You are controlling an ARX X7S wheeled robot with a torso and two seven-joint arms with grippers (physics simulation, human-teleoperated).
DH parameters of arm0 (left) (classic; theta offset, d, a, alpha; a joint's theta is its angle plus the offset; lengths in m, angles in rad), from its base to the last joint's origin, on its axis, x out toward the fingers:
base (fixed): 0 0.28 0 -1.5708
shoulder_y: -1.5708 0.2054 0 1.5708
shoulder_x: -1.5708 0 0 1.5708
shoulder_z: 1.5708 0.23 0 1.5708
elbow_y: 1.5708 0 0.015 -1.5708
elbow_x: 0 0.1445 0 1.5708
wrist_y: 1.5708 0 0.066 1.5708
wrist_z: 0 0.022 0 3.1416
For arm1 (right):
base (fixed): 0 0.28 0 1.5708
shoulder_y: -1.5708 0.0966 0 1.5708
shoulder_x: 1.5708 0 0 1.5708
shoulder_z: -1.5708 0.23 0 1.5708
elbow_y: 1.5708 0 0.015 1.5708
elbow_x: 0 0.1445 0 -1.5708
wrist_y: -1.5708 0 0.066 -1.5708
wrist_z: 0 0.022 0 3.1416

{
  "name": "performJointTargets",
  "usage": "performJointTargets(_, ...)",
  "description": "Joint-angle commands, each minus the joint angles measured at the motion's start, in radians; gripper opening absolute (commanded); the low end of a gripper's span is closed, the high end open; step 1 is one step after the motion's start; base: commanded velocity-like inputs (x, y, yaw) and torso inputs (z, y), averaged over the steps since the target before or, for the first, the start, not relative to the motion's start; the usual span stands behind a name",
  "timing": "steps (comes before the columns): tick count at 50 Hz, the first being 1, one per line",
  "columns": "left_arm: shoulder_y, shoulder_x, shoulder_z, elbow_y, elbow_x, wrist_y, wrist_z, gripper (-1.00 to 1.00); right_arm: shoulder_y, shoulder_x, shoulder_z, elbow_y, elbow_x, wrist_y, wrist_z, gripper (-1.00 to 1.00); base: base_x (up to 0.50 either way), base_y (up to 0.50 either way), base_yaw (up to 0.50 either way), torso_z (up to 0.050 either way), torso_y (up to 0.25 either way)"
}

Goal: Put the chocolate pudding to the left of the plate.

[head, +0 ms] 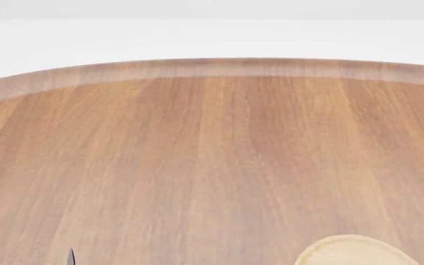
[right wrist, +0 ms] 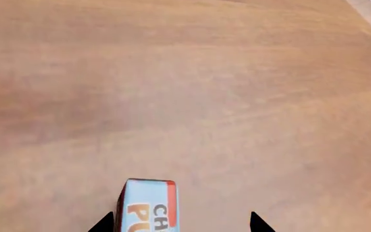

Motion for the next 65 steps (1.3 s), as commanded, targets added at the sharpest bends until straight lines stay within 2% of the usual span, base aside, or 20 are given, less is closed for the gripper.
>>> performJointTargets(1, 0.000, -0.003, 0.005, 0.005, -0.001, -0.004, -0.005, 1.00, 0.013, -0.022, -0.006, 0.125, 0.009, -0.050, -0.014, 1.00, 0.00, 0.00, 0.00, 0.000, 0.000)
performJointTargets(22, 0.002, -0.010, 0.016, 0.005, -0.003, 0.001, -0.009, 1.00, -0.005, -0.074, -0.041, 0.252, 0.006, -0.128, -0.023, 1.00, 0.00, 0.00, 0.00, 0.000, 0.000)
performJointTargets(35, -0.002, -0.012, 0.022, 0.007, -0.004, -0.003, -0.013, 1.00, 0.030, -0.132, -0.051, 0.417, 0.038, -0.181, -0.064, 1.00, 0.00, 0.00, 0.00, 0.000, 0.000)
performJointTargets(45, -0.003, -0.014, 0.027, 0.004, -0.005, 0.000, -0.016, 1.00, 0.019, -0.130, -0.052, 0.421, 0.055, -0.193, -0.078, 1.00, 0.00, 0.00, 0.00, -0.002, 0.000)
performJointTargets(46, -0.003, -0.015, 0.027, 0.003, -0.005, 0.000, -0.016, 1.00, 0.018, -0.131, -0.051, 0.421, 0.056, -0.195, -0.076, -1.00, 0.00, 0.00, 0.00, 0.000, 0.000)
performJointTargets(65, -0.007, -0.018, 0.035, -0.007, -0.007, 0.008, -0.020, 1.00, 0.036, -0.108, -0.030, 0.324, 0.062, -0.136, -0.048, -1.00, 0.00, 0.00, 0.00, -0.002, 0.000)
